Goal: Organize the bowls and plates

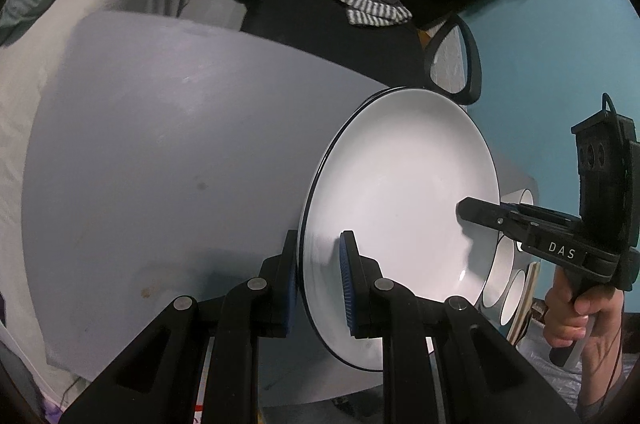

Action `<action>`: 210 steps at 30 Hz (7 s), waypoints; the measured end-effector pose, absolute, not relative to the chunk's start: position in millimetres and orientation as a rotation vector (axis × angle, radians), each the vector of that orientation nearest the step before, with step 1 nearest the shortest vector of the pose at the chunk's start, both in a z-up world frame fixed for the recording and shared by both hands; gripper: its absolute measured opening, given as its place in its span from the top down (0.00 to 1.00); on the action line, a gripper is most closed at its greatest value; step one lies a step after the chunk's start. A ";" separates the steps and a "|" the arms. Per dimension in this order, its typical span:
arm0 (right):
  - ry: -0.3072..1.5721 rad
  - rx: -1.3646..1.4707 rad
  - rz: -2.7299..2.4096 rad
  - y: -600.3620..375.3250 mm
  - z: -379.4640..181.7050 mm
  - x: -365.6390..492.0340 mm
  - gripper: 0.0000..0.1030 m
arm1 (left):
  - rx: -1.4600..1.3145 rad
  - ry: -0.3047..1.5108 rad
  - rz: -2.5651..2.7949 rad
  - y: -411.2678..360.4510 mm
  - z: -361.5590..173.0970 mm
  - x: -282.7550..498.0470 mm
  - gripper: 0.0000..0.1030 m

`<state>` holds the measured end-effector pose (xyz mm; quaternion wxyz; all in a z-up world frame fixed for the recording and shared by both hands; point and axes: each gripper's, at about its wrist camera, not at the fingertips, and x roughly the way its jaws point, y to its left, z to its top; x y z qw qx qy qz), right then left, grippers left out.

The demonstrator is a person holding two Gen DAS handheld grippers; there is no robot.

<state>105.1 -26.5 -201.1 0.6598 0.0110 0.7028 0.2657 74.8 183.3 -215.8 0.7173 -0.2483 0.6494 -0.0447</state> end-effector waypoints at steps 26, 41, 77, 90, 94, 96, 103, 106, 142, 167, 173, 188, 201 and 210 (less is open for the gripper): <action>1.666 0.067 0.533 -73.4 -236.4 154.4 0.84 | -0.465 1.530 -0.031 139.3 -238.0 121.9 0.82; 1.745 0.087 0.463 -68.2 -240.1 162.5 0.75 | -0.356 1.543 0.039 123.8 -244.7 126.8 0.73; 1.457 -0.362 0.342 -54.8 -147.6 131.6 0.31 | -0.311 1.323 0.057 124.3 -155.1 78.4 0.26; 1.346 -0.235 0.372 -69.1 -74.5 99.4 0.31 | -0.209 1.215 0.001 113.4 -84.9 44.4 0.24; 1.293 -0.188 0.349 -79.1 -50.8 91.0 0.30 | -0.213 1.198 -0.020 112.6 -68.6 34.6 0.24; 1.262 -0.177 0.328 -82.4 -38.9 85.0 0.30 | -0.208 1.186 -0.028 112.2 -59.2 29.7 0.24; 1.194 -0.100 0.300 -95.2 -6.6 66.8 0.30 | -0.146 1.132 -0.061 104.6 -26.8 19.1 0.24; 1.158 -0.079 0.280 -101.1 6.6 59.3 0.30 | -0.120 1.111 -0.090 100.0 -14.3 16.5 0.23; 1.043 0.154 -0.119 -210.8 53.0 -34.0 0.30 | 0.015 1.072 -0.451 7.6 24.9 24.3 0.23; 1.096 0.236 -0.274 -282.1 35.9 -52.8 0.30 | 0.093 1.145 -0.592 -79.4 11.5 44.3 0.23; 1.112 0.230 -0.268 -292.0 31.3 -46.6 0.30 | 0.095 1.164 -0.586 -90.1 5.6 51.3 0.23; 1.192 0.251 -0.217 -310.0 -0.9 -23.9 0.30 | 0.076 1.242 -0.550 -100.5 -23.4 67.6 0.23; 1.257 0.236 -0.130 -311.1 -36.9 -5.9 0.30 | 0.024 1.301 -0.504 -101.4 -57.5 75.4 0.23; 1.305 0.261 -0.030 -301.4 -70.4 4.1 0.30 | 0.015 1.371 -0.476 -105.8 -93.7 72.8 0.23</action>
